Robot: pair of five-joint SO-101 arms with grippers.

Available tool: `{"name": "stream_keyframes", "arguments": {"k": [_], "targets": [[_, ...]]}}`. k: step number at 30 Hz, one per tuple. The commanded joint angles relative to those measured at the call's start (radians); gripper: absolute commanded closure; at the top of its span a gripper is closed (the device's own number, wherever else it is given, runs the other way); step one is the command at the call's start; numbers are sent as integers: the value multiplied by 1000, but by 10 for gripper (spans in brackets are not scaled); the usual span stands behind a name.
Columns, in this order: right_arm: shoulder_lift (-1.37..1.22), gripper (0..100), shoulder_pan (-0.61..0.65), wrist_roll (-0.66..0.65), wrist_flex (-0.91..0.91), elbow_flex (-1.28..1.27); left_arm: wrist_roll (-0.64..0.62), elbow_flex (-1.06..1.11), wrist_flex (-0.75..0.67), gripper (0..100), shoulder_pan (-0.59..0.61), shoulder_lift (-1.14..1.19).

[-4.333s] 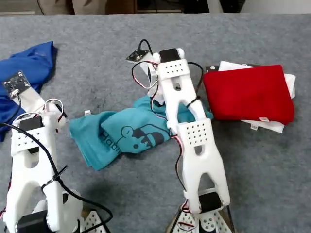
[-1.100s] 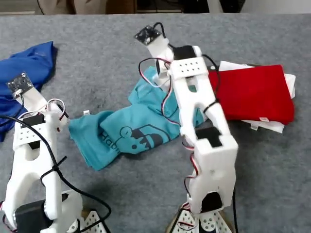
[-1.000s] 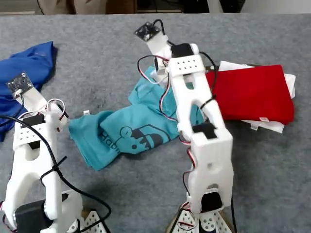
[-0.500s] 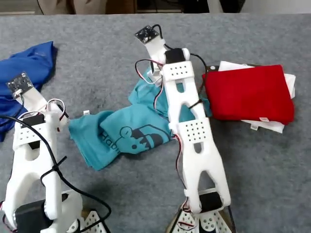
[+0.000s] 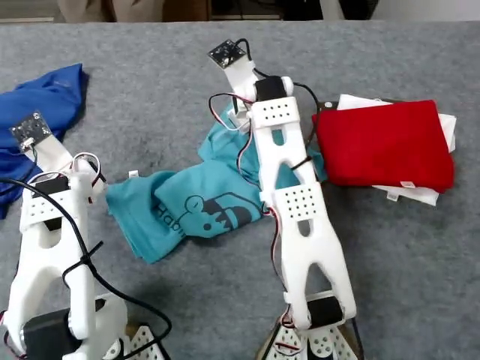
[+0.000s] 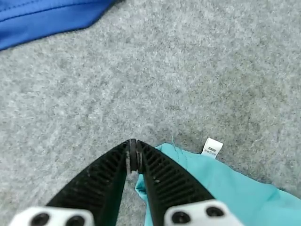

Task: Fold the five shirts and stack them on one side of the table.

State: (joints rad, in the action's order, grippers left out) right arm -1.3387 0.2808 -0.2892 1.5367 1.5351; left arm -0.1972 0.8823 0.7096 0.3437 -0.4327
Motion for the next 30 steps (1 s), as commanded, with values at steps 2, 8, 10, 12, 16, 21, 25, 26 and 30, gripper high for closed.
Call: {"name": "stream_keyframes", "arguments": {"k": [2,8,10,12,16,21,25,26,30], "targets": [[15,967,10,9,6,97,-2,-40,-11,982,-9,-4],[74,969,10,9,44,133,-2,-40,-12,982,-9,-4],[117,969,7,9,66,133,-2,-40,-12,982,-9,-4],[170,972,7,11,84,133,-2,-40,-14,982,-9,-4],[300,993,5,8,130,133,-2,-40,-14,982,-9,-4],[472,995,5,9,218,133,-3,-40,-9,982,-9,-7],[618,996,-18,18,252,128,-3,-48,-8,982,-9,-13],[656,996,-30,34,252,128,-6,-49,-3,981,-11,-15],[809,996,-68,43,252,125,-9,-158,163,981,-3,-7]]}}
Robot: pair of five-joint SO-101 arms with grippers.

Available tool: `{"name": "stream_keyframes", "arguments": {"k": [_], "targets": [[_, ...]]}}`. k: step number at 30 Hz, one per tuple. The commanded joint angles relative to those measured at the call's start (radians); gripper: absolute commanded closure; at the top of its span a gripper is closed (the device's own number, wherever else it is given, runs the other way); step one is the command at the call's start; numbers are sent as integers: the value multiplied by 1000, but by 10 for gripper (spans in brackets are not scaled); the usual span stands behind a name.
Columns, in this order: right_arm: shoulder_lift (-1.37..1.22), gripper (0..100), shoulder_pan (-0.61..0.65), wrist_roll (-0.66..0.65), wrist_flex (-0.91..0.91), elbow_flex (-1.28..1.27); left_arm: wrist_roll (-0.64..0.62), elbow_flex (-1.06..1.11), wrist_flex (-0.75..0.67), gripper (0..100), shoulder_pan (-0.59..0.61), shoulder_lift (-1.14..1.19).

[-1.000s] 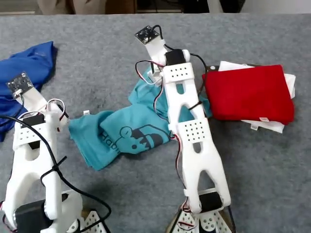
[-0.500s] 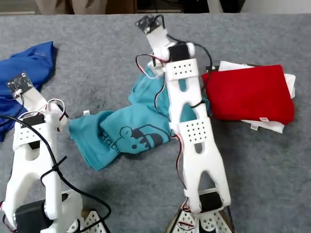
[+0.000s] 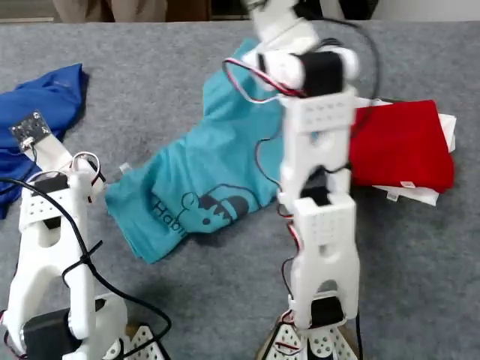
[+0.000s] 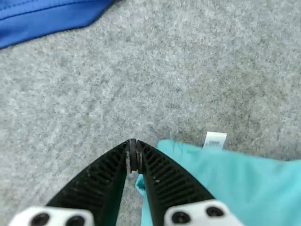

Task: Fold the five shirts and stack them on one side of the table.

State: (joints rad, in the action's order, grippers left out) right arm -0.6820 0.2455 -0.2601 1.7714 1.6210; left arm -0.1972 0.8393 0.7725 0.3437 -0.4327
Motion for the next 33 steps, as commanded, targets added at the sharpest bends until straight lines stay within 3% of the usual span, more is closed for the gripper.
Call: {"name": "stream_keyframes", "arguments": {"k": [1,9,13,17,24,27,33], "targets": [[194,996,-35,12,17,41,-9,-140,129,981,-2,-5],[578,996,-4,11,17,-12,-72,-161,155,981,78,-15],[742,996,-12,8,17,-179,-72,-226,264,905,75,-15],[868,996,-30,-21,17,-475,-72,-336,385,834,38,-7],[1069,996,-64,-32,15,-1043,-66,-457,525,833,-77,-4],[1188,996,-101,-97,15,-1297,-66,-468,554,833,-126,-4],[1483,996,-323,-293,-29,-1870,-66,-459,559,829,-250,-4]]}}
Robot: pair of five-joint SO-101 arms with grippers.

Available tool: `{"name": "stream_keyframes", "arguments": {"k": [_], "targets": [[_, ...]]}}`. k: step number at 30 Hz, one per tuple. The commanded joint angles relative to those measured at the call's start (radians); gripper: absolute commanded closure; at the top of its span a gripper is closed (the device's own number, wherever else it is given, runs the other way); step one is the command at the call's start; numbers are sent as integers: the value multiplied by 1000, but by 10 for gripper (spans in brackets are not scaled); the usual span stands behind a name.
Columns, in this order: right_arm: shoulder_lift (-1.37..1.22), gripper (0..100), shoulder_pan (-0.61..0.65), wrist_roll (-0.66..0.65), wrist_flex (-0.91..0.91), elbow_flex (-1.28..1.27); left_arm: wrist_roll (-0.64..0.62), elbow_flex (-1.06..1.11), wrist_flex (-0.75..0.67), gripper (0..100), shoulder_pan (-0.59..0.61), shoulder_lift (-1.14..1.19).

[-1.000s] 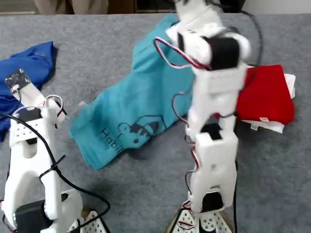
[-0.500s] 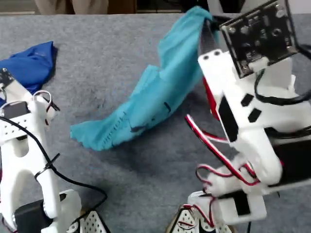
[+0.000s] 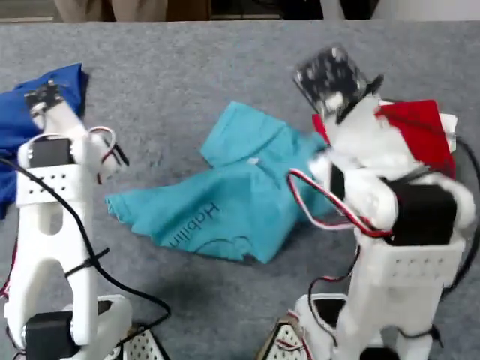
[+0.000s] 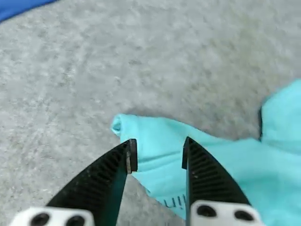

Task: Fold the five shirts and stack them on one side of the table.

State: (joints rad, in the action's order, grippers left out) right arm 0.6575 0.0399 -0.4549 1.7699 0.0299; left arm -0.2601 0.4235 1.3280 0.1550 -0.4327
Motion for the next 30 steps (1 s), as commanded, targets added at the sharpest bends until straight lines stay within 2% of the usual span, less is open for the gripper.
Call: {"name": "stream_keyframes", "arguments": {"k": [1,4,8,12,16,19,21,24,30], "targets": [[203,996,-163,-146,-46,-372,-2,-43,3,829,-89,-4],[383,996,-278,-285,-89,-610,23,-48,-5,829,-183,-2],[601,996,-380,-391,-94,-819,28,-40,-46,829,-342,-1],[768,996,-450,-451,-35,-918,25,-41,-132,832,-453,87],[851,996,-533,-457,-29,-938,25,-44,-209,833,-526,325],[851,996,-552,-454,-34,-941,31,-66,-207,842,-563,516],[851,996,-552,-453,-37,-941,34,-69,-209,898,-574,578],[851,996,-550,-456,-49,-957,49,-48,-219,972,-575,590],[786,996,-550,-451,-127,-998,91,87,-238,975,-566,529]]}}
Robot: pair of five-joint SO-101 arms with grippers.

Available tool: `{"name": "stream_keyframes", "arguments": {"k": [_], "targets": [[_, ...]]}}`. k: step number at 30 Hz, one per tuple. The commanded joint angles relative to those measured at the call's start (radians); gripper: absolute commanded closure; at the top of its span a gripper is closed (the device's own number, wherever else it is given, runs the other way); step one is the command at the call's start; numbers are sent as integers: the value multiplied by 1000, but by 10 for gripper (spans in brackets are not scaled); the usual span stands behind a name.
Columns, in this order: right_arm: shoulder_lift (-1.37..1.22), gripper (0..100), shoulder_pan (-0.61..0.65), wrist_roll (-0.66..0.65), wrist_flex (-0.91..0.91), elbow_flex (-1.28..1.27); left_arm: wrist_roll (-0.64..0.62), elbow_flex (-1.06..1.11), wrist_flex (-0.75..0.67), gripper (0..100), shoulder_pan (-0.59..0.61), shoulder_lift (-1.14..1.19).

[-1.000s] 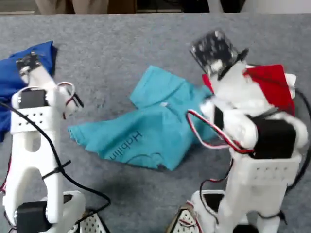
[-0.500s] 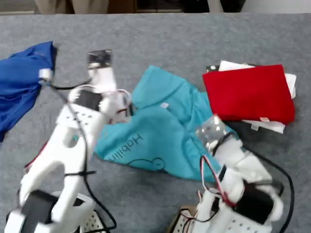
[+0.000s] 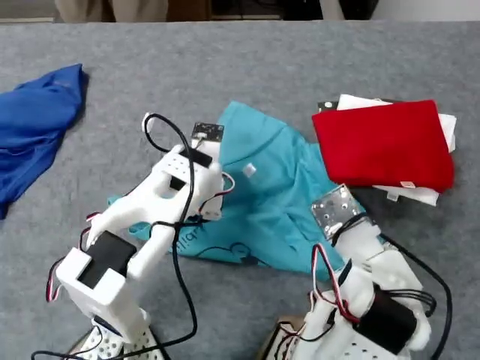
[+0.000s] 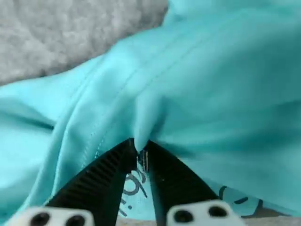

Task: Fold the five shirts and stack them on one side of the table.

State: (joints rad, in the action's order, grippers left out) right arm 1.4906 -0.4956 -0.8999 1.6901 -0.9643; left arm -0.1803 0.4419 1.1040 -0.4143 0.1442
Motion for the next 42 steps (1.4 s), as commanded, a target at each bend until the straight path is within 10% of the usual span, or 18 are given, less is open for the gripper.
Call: {"name": "stream_keyframes", "arguments": {"k": [1,16,22,37,42], "targets": [[-74,996,-15,-6,-69,-7,11,109,-23,975,2,-77],[-579,996,154,180,-423,36,155,443,-40,970,-63,-466],[-618,996,305,285,-591,-22,192,454,51,782,-61,-470],[-676,996,386,499,-982,-268,178,-57,390,753,141,-466],[-673,996,384,497,-980,-266,-83,-163,287,753,206,-409]]}}
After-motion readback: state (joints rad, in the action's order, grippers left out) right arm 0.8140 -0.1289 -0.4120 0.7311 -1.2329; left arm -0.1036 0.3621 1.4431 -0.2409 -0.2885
